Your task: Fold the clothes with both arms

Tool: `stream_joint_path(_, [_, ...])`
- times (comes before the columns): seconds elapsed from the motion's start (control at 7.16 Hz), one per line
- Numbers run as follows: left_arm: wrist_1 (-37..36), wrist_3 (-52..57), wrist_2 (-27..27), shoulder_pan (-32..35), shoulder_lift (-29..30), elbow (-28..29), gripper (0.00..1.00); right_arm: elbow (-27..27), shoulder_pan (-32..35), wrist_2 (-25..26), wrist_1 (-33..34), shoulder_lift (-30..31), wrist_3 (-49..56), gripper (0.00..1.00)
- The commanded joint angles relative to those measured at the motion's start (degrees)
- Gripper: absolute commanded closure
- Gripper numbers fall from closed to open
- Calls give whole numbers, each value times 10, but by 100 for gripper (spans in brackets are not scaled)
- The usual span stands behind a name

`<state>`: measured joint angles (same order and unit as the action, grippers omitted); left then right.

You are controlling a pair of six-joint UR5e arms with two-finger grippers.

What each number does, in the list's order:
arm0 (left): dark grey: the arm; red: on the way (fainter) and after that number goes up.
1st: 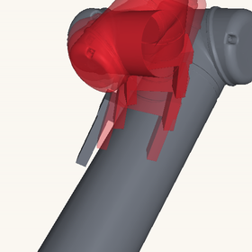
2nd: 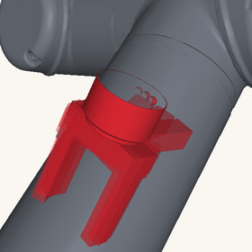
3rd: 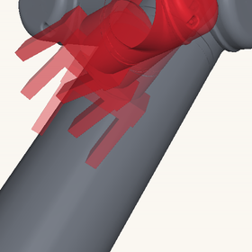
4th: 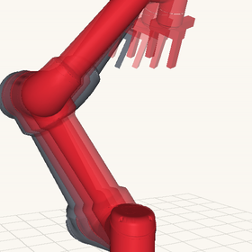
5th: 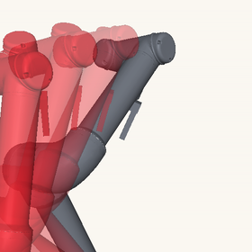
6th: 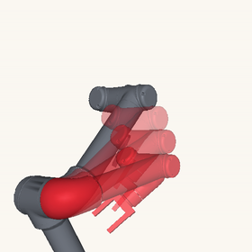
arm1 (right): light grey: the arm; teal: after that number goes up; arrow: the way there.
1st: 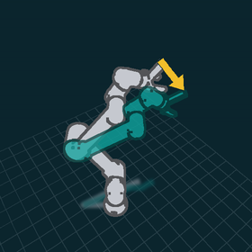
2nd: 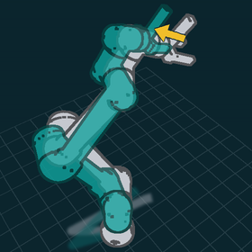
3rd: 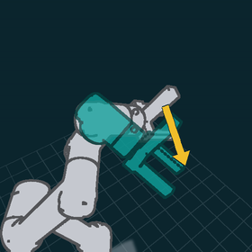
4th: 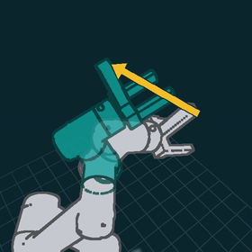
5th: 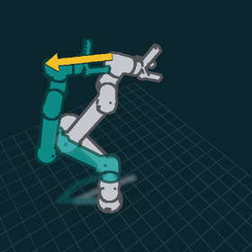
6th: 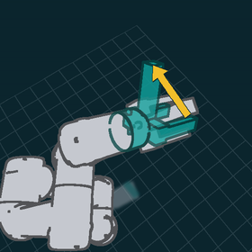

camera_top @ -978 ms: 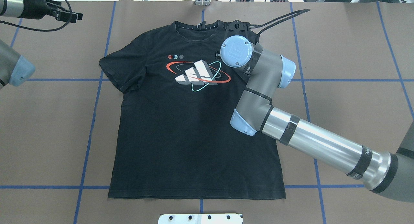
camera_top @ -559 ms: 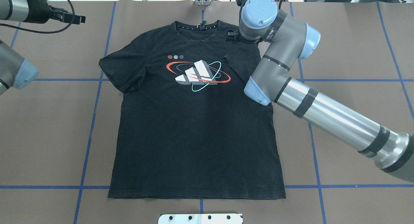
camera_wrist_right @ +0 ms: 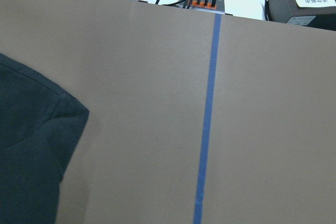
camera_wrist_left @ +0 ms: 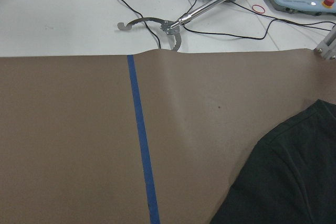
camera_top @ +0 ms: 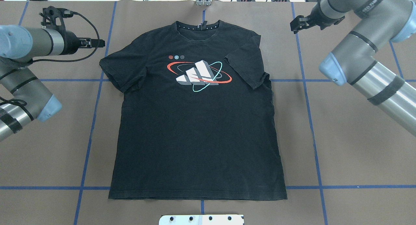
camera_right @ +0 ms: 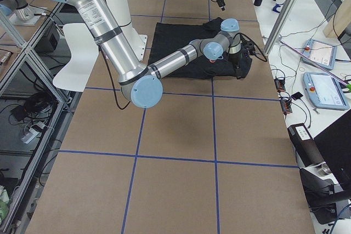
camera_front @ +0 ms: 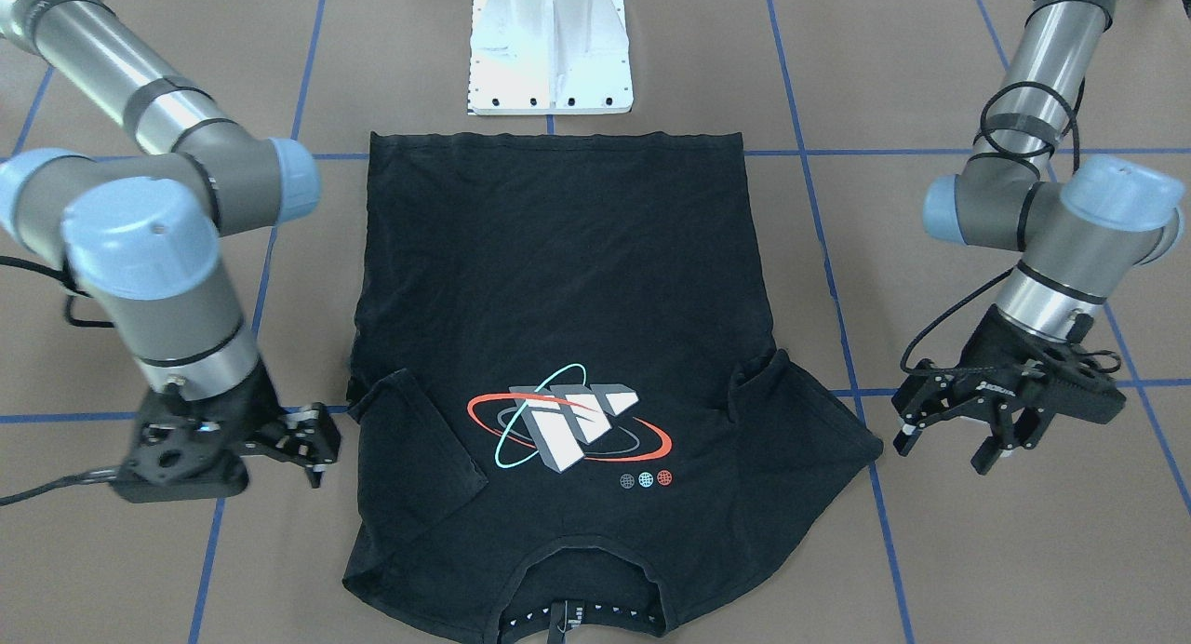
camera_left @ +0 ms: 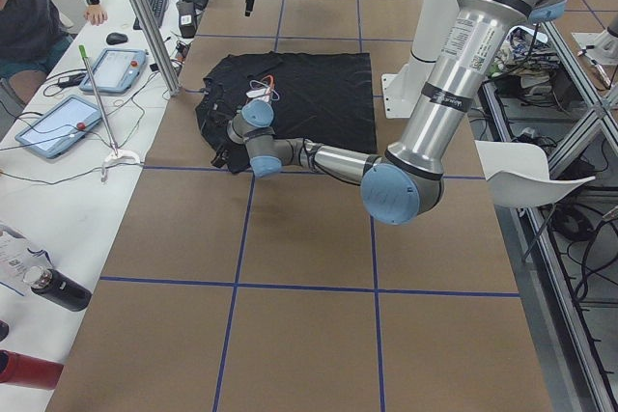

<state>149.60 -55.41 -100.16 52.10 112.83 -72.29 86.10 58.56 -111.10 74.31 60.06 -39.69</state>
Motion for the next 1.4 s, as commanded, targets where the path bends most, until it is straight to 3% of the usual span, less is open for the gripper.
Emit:
stream_joint_path(0.0, [29, -4, 57, -23, 3, 55, 3, 11, 22, -31, -54, 53, 32, 0])
stream_joint_path(0.42, [53, -7, 66, -55, 6, 65, 20, 11, 30, -32, -62, 73, 50, 0])
stream_joint_path(0.98, [54, -14, 64, -55, 6, 58, 75, 12, 30, -32, -62, 73, 47, 0])
stream_joint_path(1.12, [54, -14, 64, -54, 6, 53, 100, 12, 30, -32, -62, 72, 45, 0])
stream_joint_path(1.26, [56, -14, 63, -54, 3, 47, 100, 13, 29, -32, -62, 72, 44, 0])
